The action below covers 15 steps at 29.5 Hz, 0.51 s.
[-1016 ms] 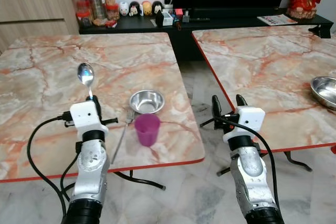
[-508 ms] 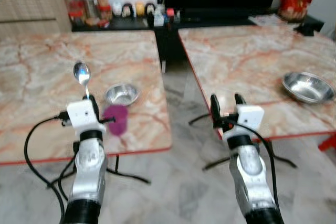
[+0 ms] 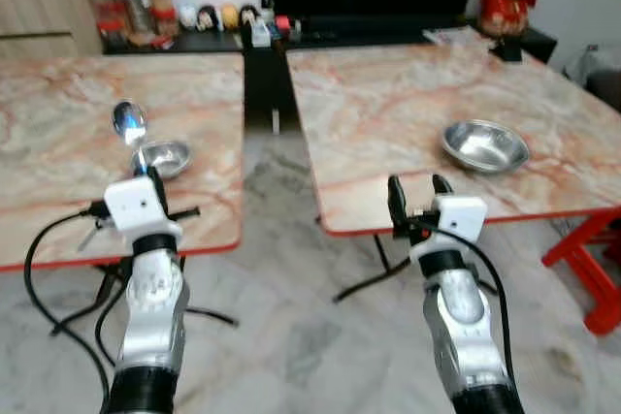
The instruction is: Setting the table
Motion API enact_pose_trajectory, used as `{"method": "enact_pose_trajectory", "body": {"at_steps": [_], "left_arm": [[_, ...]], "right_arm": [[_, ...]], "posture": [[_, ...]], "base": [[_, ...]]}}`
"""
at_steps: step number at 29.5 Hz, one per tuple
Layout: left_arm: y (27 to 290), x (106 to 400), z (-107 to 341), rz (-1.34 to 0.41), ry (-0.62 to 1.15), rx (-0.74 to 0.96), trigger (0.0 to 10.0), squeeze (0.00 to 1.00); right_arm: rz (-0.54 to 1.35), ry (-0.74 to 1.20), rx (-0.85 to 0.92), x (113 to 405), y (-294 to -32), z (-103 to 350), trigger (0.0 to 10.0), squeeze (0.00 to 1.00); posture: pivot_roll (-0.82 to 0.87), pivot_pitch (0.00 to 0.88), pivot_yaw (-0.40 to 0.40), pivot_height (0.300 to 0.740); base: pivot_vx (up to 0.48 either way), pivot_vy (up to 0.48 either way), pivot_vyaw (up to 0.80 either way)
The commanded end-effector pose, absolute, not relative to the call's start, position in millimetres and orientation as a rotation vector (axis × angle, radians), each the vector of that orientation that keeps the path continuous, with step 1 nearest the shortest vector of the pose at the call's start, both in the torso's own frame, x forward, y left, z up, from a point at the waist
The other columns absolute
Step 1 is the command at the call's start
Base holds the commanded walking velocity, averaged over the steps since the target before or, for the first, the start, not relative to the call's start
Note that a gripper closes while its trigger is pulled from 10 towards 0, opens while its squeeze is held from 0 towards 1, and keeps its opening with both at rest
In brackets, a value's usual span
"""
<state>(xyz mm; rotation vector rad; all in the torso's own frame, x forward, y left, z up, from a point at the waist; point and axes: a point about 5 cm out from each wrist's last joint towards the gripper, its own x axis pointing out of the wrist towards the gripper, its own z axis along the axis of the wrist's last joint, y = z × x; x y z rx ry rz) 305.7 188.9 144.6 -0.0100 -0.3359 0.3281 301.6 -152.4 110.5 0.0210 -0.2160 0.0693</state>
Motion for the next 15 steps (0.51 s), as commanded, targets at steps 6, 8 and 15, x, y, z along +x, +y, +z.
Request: {"method": "enact_pose_trajectory", "body": {"at_steps": [6, 8, 15], "left_arm": [[182.5, 304.6, 130.8, 0.277, -0.266, 0.001, 10.0, 0.00], [180.3, 303.9, 118.0, 0.248, -0.210, 0.012, 10.0, 0.00], [200.2, 276.1, 55.8, 0.275, 0.040, -0.031, 10.0, 0.00]], "right_arm": [[0.063, -0.210, 0.052, 303.5, -150.3, 110.9, 10.0, 0.00], [0.062, -0.203, 0.057, 303.7, -150.8, 109.2, 10.0, 0.00], [0.018, -0.110, 0.106, 296.0, -157.7, 85.6, 10.0, 0.00]], "posture": [[-0.03, 0.000, -0.013, 0.740], [-0.03, 0.000, -0.013, 0.740], [-0.03, 0.000, -0.002, 0.740]], "base": [[0.000, -0.307, 0.00], [0.000, 0.000, 0.00], [0.000, 0.000, 0.00]]}}
